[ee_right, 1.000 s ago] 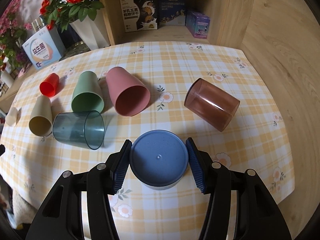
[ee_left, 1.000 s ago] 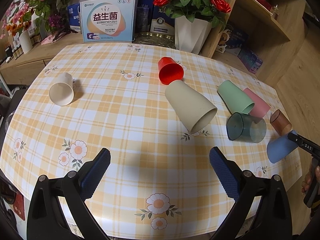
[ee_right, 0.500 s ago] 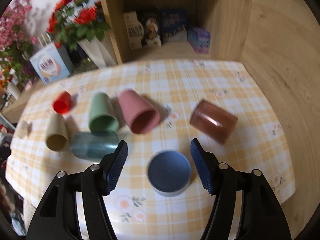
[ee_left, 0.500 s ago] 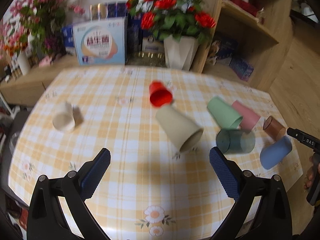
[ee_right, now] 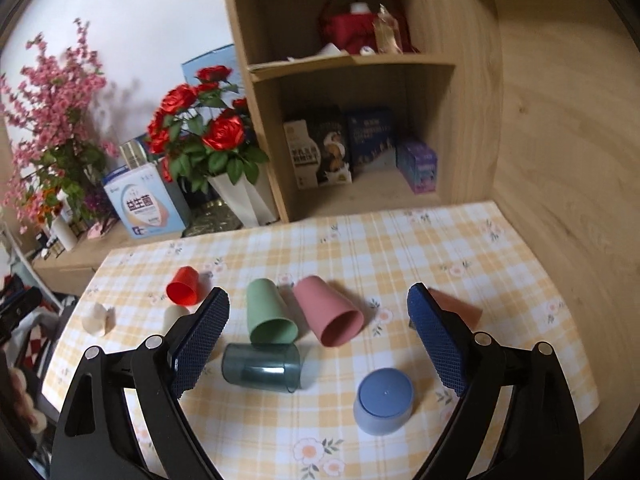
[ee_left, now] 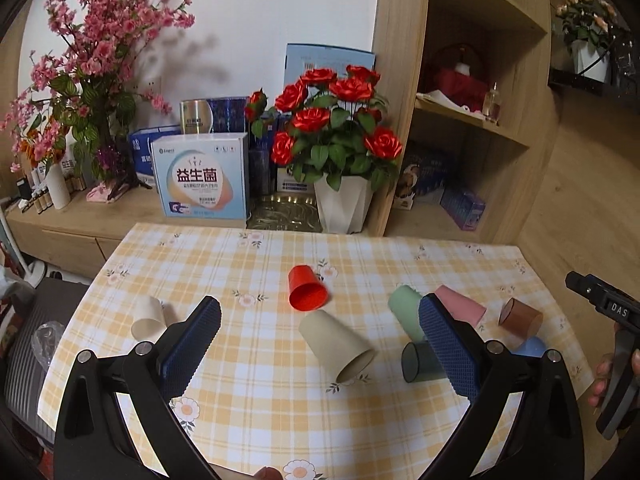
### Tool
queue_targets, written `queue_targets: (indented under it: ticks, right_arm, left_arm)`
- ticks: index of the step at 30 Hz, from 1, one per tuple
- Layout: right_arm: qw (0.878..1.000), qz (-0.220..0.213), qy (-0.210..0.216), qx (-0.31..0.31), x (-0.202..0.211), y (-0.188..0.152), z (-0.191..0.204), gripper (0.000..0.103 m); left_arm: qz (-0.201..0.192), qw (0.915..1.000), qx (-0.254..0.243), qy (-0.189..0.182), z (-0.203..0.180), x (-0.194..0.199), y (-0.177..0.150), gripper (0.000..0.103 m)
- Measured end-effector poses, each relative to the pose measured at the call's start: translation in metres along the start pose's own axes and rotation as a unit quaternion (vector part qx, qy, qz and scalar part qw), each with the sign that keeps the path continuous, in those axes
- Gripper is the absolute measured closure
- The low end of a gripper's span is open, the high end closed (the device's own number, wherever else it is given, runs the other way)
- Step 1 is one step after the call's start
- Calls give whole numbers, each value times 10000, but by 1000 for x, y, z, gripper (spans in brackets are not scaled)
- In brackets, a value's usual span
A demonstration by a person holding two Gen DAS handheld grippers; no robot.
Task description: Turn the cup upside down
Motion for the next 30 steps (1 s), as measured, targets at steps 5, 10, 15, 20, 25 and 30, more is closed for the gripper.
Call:
queue_targets:
  ticks: [5,10,15,20,25,30]
  right_arm:
    - [9998,-97,108,129,11,6,11,15]
    - [9996,-117,123,223,16,6,17,15]
    - [9994,-77,112,331,16,5,21,15]
    - [9992,-52,99,382,15,3,23,15]
    - [9989,-45,92,463,15,3,26,15]
    - [9986,-30,93,516,14,3,28,15]
  left_arm:
    - [-135,9996,-167,206,-8,9,4,6]
    - [-151,9996,-159,179,-10,13,3,6]
    - [-109,9993,-259,253,-14,12,2,6]
    - [-61,9992,-319,242,-17,10,0,6]
    - [-25,9990,-396,203,-19,9,-2,6]
    - [4,9988,-459,189,-22,8,-3,6]
Point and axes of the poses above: each gripper's, at about its wrist camera, not at the fingertips, and x roughly against the way its jaws point, z to its left, y to its top, the point moved 2 cm from there along -x, roughly the way its jaws point, and after that the axes turned 2 degrees about z, right-handed, at the moved point
